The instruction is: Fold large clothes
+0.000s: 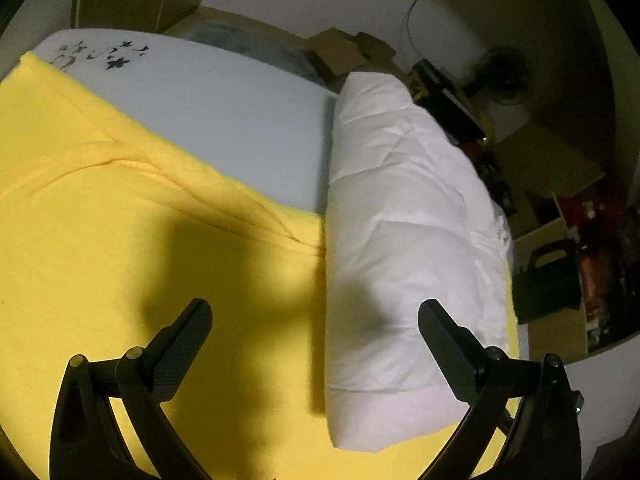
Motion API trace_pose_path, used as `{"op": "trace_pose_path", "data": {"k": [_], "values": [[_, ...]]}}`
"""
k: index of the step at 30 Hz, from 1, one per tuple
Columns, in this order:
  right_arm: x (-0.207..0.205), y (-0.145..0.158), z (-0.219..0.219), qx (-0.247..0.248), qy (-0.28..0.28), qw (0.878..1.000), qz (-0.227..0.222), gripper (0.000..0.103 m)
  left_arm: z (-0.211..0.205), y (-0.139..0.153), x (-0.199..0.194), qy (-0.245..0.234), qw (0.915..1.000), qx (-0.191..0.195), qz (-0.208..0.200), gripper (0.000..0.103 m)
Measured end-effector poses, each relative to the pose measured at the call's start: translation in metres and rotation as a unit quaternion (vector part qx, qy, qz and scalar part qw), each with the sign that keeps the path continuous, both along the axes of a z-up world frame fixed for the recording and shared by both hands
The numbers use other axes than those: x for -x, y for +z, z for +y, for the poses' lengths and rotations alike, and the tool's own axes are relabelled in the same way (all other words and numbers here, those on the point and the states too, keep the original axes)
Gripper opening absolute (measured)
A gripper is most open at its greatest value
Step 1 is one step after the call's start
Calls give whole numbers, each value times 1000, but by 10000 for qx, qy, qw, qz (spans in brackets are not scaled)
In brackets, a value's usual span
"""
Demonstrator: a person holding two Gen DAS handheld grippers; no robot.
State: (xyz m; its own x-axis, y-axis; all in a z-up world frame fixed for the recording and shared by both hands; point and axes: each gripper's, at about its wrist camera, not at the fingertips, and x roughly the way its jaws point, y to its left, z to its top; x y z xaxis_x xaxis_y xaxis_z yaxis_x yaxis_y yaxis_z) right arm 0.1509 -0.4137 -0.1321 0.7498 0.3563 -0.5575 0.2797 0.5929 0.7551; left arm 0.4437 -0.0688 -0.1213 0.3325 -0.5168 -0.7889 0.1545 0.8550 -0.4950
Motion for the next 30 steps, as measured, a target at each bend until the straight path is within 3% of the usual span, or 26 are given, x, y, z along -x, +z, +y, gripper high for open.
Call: {"op": "trace_pose_path", "data": {"k": [4, 9, 15, 22, 25, 27, 29, 30], "values": [[-26, -30, 4, -470, 361, 9981, 141, 83, 4, -3, 8, 10, 10000, -64, 26, 103], [-51, -37, 9, -143, 277, 9988, 382, 84, 13, 2, 10, 57, 10000, -70, -36, 103], [-62, -38, 0, -261, 14, 9996, 62, 86, 10, 2, 14, 64, 10000, -31, -9, 103], [-86, -47, -9, -152, 57, 9998, 60, 93, 0, -3, 15, -96, 9999, 8, 43, 103], [-88, -46, -6, 11, 132, 9999, -23, 76, 0, -4, 10, -105, 9999, 38, 35, 103], [-85, -51, -6, -2, 156, 9999, -69, 54, -1, -5, 5, -83, 10000, 3, 13, 103], [-78, -53, -8, -111, 138, 9996, -223, 39, -1, -6, -3, -30, 10000, 20, 13, 103], [-76, -53, -9, -94, 171, 9994, -268, 36, -3, -7, -10, -1, 10000, 84, 40, 103]]}}
